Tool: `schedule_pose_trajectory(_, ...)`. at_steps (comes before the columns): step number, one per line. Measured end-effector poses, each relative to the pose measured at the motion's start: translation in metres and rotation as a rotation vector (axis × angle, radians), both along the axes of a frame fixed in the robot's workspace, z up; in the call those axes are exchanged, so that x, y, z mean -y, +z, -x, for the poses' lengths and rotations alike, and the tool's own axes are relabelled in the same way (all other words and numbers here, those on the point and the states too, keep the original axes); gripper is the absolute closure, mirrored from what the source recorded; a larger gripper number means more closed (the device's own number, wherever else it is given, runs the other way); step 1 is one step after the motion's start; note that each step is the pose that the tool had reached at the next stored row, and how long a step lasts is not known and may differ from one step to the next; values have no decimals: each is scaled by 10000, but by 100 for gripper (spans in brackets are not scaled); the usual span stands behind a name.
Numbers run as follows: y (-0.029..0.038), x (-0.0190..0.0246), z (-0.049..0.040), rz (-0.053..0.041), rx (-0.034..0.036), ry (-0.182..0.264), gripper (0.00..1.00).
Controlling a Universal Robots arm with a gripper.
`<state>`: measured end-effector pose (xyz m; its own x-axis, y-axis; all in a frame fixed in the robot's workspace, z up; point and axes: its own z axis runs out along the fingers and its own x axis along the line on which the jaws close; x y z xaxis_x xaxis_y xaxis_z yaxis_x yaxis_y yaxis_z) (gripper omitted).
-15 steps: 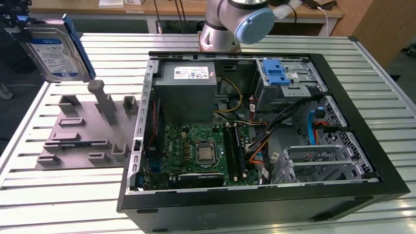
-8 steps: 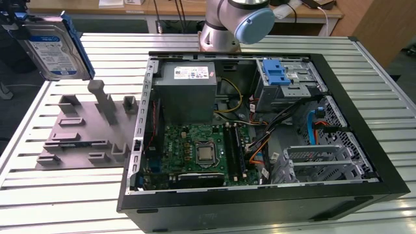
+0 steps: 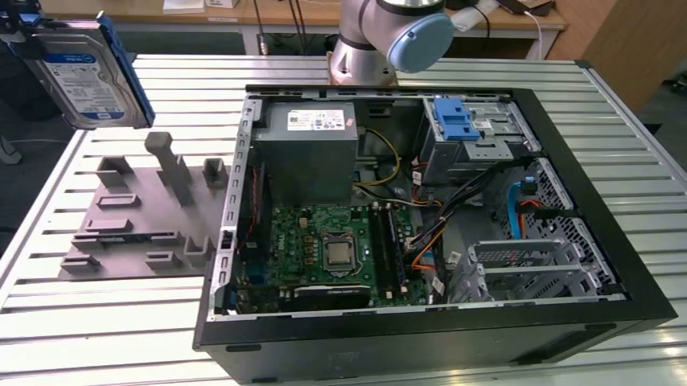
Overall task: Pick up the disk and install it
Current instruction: 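Pick up the disk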
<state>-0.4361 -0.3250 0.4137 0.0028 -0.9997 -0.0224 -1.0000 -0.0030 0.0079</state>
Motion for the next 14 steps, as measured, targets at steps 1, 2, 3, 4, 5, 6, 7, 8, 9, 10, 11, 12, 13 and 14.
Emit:
schedule_pose_trajectory(1, 10, 0, 0, 0, -1, 0, 64)
schedule_pose_trajectory(2, 19, 0, 0, 0, 1, 0, 64)
schedule_pose_trajectory(3, 29, 0, 0, 0, 1, 0, 64)
schedule_pose_trajectory(4, 38, 0, 0, 0, 0, 0, 64)
schedule_pose_trajectory(5, 47, 0, 0, 0, 2, 0, 64)
schedule_pose_trajectory(6, 55, 0, 0, 0, 2, 0, 64)
schedule_pose_trajectory(7, 64, 0, 0, 0, 3, 0, 64)
schedule_pose_trajectory(8, 73, 0, 0, 0, 2, 0, 64)
schedule_pose_trajectory(9, 81, 0, 0, 0, 3, 0, 64)
schedule_pose_trajectory(10, 91, 0, 0, 0, 2, 0, 64)
schedule_pose_trajectory(11, 100, 0, 0, 0, 3, 0, 64)
schedule_pose_trajectory(12, 109, 0, 1, 0, 4, 0, 64)
schedule_pose_trajectory(13, 118, 0, 1, 0, 5, 0, 64)
schedule_pose_trajectory(14, 128, 0, 1, 0, 5, 0, 64)
